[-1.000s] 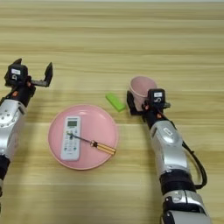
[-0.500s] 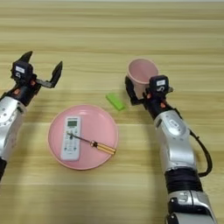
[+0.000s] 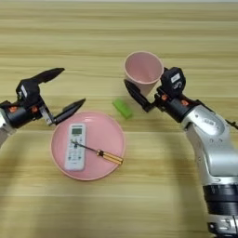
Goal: Move the objects on the table
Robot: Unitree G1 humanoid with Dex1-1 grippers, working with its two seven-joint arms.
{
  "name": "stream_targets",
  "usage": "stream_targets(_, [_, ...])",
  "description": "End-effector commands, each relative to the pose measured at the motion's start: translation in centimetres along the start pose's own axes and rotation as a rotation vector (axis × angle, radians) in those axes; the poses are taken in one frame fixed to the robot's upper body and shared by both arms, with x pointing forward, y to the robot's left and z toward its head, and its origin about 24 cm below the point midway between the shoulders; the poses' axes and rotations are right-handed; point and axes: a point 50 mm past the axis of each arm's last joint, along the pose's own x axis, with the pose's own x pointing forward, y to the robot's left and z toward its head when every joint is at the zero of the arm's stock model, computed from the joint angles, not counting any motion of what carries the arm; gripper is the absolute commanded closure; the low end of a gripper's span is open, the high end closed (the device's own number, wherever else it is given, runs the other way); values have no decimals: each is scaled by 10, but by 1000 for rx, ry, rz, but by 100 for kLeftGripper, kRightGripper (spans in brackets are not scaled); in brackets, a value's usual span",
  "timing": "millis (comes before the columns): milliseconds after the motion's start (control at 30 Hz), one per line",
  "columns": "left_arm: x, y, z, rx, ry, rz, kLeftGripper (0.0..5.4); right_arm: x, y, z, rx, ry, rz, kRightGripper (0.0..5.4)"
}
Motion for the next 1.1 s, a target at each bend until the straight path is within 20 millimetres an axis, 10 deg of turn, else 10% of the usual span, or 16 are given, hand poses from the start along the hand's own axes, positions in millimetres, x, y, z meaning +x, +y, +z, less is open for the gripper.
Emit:
stream_targets(33, [2,-7,4,-5,1,-63,0,-5,10,10,-22,7,118,102])
stream_targets(1100, [26,-42,2,-53,-21,-246,0,-8,73,27,61,-73,487,102])
